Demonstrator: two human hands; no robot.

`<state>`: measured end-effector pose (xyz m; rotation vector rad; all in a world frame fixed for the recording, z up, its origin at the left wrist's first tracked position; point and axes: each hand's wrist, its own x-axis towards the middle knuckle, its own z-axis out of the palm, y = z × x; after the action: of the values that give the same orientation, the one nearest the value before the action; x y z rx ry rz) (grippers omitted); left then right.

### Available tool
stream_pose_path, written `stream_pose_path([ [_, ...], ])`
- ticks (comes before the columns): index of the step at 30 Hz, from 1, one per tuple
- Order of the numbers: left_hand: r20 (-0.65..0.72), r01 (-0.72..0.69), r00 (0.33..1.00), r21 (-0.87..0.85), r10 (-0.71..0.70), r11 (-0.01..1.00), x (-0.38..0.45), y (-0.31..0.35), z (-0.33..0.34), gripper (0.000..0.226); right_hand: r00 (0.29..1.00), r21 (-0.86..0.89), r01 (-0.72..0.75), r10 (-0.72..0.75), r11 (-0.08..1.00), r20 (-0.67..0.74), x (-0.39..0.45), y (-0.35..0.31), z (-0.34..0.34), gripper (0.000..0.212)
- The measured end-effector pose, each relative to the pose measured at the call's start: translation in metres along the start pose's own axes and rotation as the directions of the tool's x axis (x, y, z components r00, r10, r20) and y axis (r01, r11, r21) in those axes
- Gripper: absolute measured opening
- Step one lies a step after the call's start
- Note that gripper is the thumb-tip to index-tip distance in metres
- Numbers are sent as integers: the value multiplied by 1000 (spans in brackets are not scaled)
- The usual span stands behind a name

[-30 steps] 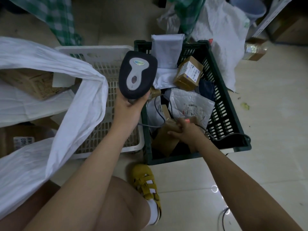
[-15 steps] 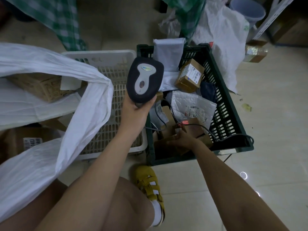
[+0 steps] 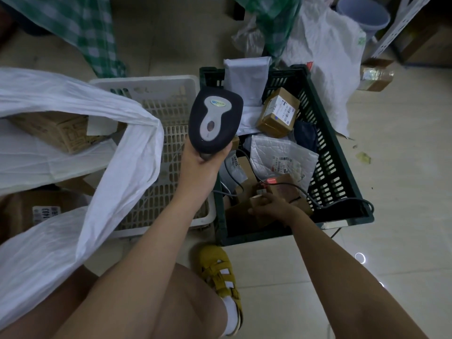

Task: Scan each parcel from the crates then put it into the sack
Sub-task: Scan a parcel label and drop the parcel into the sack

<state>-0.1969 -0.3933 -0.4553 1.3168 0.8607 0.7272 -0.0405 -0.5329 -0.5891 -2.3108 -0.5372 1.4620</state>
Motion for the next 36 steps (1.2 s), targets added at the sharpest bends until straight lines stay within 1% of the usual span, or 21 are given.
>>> stream_pose_path([
  [1, 2, 0, 1000, 2, 0, 1000, 0, 0, 0, 53, 1000, 12, 5, -5, 1000, 21, -1, -2, 1, 84],
  [3, 2, -2, 1000, 5, 2, 1000, 0, 0, 1, 54, 998, -74, 28, -23, 997, 63, -1, -4, 5, 70],
  [4, 2, -3, 1000, 8, 3, 1000, 0, 0, 1, 54, 998, -106, 44, -40, 993, 46, 2, -3, 7, 66],
  [5, 3, -5, 1000, 11, 5, 1000, -1, 0, 1, 54, 998, -114, 57, -56, 992, 7, 2, -4, 7, 68],
  [7, 4, -10, 1000, 11, 10, 1000, -1, 0, 2, 55, 998, -57, 41, -44, 998, -55, 2, -6, 6, 80],
  [9, 3, -13, 1000, 12, 13, 1000, 0, 0, 1, 55, 996, -17, 35, -36, 999, -79, 2, -6, 3, 96],
  [13, -5, -13, 1000, -2, 13, 1000, 0, 0, 2, 49, 995, -36, 5, -8, 999, -97, -3, -6, 4, 129],
  [15, -5, -23, 1000, -3, 23, 1000, 0, 1, 3, 46, 990, -29, 3, -7, 1000, -143, 3, -4, 4, 142],
  [16, -3, -24, 1000, -2, 24, 1000, 0, 0, 3, 46, 988, -35, 2, -8, 999, -157, 9, -3, 5, 142],
  [17, -3, -21, 1000, -1, 21, 1000, 1, 0, 3, 45, 987, -55, -3, -6, 998, -159, 8, -4, 5, 137],
  [19, -8, -15, 1000, 4, 15, 1000, 1, 0, 3, 46, 988, -136, -25, 3, 990, -157, 2, -7, 4, 120],
  [20, -9, -15, 1000, 5, 15, 1000, 2, 0, 3, 47, 987, -156, -13, -12, 988, -160, 3, -5, 3, 113],
  [22, -7, -17, 1000, 5, 17, 1000, 1, 0, 3, 49, 985, -195, 19, -52, 981, -166, 3, -1, 1, 108],
  [24, -5, -17, 1000, 5, 17, 1000, 1, 1, 3, 50, 976, -256, 64, -114, 965, -185, 0, -3, -1, 110],
  [26, -9, -16, 1000, 5, 16, 1000, 0, 2, 3, 48, 968, -293, 129, -184, 947, -169, -5, -6, -6, 110],
  [28, -17, -7, 1000, 1, 7, 1000, 0, 2, 2, 44, 953, -284, 205, -257, 937, -161, -16, -8, -16, 109],
  [30, -20, -5, 1000, -5, 5, 1000, 0, 3, 1, 41, 923, -277, 293, -346, 915, -166, -30, -6, -28, 112],
  [33, -17, -9, 1000, -16, 9, 1000, -1, 5, 0, 43, 874, -281, 392, -450, 876, -183, -57, 0, -43, 115],
  [36, -33, -12, 999, -20, 12, 1000, -5, 9, -1, 45, 823, -194, 478, -514, 857, -243, -93, 1, -57, 110],
])
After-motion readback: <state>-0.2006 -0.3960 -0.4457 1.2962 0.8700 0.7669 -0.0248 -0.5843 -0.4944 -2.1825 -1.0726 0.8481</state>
